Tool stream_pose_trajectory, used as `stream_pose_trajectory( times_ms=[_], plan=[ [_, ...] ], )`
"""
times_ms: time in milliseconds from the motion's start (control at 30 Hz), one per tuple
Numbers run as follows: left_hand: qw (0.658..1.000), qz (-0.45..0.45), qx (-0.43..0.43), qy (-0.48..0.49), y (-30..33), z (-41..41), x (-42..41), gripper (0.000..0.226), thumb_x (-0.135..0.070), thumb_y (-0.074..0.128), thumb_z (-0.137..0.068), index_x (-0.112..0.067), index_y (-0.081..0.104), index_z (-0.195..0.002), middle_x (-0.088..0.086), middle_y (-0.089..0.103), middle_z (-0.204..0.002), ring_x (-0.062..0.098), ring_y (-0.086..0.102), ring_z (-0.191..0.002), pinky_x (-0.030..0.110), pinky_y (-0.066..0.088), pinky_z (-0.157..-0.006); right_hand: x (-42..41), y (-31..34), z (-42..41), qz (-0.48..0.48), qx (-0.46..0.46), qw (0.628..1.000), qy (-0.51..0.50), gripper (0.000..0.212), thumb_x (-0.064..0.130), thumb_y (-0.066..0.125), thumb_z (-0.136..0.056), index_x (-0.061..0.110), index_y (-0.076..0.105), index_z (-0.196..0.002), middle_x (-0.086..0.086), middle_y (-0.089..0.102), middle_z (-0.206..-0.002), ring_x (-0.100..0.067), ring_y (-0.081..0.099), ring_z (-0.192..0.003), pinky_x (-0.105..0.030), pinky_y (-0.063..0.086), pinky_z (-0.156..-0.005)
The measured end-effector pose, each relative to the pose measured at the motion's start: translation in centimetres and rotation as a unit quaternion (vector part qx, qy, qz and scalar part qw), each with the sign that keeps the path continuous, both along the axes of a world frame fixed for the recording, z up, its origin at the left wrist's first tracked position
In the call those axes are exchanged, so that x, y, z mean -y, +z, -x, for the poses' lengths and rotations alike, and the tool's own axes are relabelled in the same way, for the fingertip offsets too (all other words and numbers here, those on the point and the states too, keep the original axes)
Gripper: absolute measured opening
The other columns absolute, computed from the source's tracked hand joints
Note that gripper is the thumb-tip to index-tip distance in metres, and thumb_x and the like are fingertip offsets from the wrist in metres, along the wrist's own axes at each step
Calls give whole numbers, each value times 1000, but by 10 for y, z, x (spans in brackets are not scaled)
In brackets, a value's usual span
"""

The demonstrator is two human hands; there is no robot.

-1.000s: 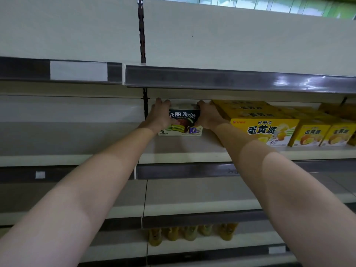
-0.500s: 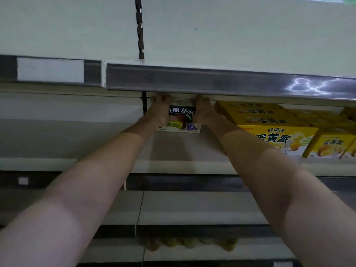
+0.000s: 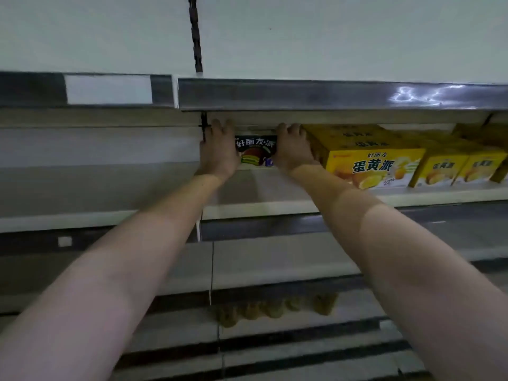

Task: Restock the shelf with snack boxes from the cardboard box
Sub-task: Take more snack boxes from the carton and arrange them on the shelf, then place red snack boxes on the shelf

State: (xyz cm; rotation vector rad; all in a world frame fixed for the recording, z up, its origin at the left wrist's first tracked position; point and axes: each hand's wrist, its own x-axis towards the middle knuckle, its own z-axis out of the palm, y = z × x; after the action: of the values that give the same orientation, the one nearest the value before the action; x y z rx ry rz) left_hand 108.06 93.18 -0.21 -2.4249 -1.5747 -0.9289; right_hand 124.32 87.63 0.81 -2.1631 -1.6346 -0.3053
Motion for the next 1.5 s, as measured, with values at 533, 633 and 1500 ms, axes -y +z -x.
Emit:
stream_pose_trajectory(
  times_ms=[533, 633, 1500],
  plan=[
    [981, 104, 30, -162, 3, -68, 133, 16, -14, 58, -85, -17, 66, -98, 14, 67, -101, 35, 64, -94, 42, 55, -80, 156, 3, -30, -48, -73, 995, 57, 28, 19, 53, -88, 7, 65, -110, -18, 65, -105, -34, 62, -93, -32, 39, -72],
    [972, 113, 35, -203, 3, -110, 187, 9, -11, 58, -85, -14, 67, -87, 17, 69, -93, 35, 65, -88, 36, 49, -70, 211, -6, -67, -63, -87, 994, 21, 23, 5, 53, -89, 6, 63, -109, -18, 64, -110, -37, 61, -99, -33, 41, -73],
    [759, 328, -102, -553, -222, -473, 704, 11, -14, 62, -86, -7, 69, -92, 8, 71, -89, 25, 66, -86, 33, 55, -77, 786, -252, -324, -47, -285, 824, -488, 2, 17, 60, -89, 17, 62, -90, -9, 67, -99, -29, 62, -94, -37, 52, -81]
  ],
)
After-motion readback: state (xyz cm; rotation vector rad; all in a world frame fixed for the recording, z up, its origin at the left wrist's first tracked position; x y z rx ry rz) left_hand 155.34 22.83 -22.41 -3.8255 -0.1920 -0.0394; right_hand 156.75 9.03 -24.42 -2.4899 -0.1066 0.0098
